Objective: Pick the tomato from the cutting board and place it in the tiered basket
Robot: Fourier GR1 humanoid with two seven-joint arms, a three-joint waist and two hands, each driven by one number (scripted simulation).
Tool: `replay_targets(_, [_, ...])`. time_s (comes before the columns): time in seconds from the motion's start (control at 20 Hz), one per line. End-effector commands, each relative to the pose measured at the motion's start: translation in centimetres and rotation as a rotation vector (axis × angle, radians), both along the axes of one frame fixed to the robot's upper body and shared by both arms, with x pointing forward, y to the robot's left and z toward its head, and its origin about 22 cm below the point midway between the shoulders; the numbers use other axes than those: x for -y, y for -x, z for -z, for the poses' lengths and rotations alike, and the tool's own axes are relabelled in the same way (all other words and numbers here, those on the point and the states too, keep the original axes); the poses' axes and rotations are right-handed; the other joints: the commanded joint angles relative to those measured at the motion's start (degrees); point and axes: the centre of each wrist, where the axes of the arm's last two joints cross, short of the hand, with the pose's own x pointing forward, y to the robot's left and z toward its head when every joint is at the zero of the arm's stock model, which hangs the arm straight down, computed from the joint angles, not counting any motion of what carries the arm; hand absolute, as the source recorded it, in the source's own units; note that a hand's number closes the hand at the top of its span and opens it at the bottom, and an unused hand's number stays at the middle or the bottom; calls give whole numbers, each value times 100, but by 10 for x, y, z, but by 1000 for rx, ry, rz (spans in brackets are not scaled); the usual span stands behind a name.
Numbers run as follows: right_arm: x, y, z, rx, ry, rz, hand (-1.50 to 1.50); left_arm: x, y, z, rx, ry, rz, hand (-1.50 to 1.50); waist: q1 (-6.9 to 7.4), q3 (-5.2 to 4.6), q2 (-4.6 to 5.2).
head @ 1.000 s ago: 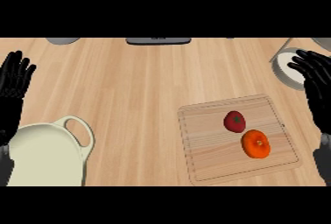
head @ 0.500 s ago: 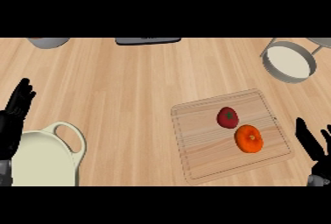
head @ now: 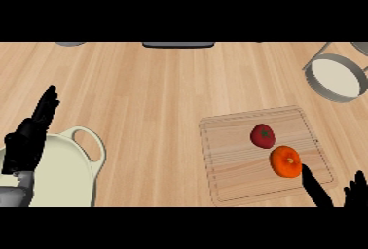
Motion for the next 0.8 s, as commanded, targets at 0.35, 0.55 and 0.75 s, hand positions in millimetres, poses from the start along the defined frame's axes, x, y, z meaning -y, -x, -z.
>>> replay_targets(0.35, [36,-26,-73,-326,-56,-104,-150,15,-9,3,-1,-23,31,0,265,-1,5])
replay_targets(0.55, [28,-59,-110,-407,-134,-103,-150,37,-12,1,-5,3,67,0,303,18,-27])
replay_targets(0.75, [9,-82,-123,-531,-196,-122,-150,25,-20,6,-11,-6,31,0,227,37,-23])
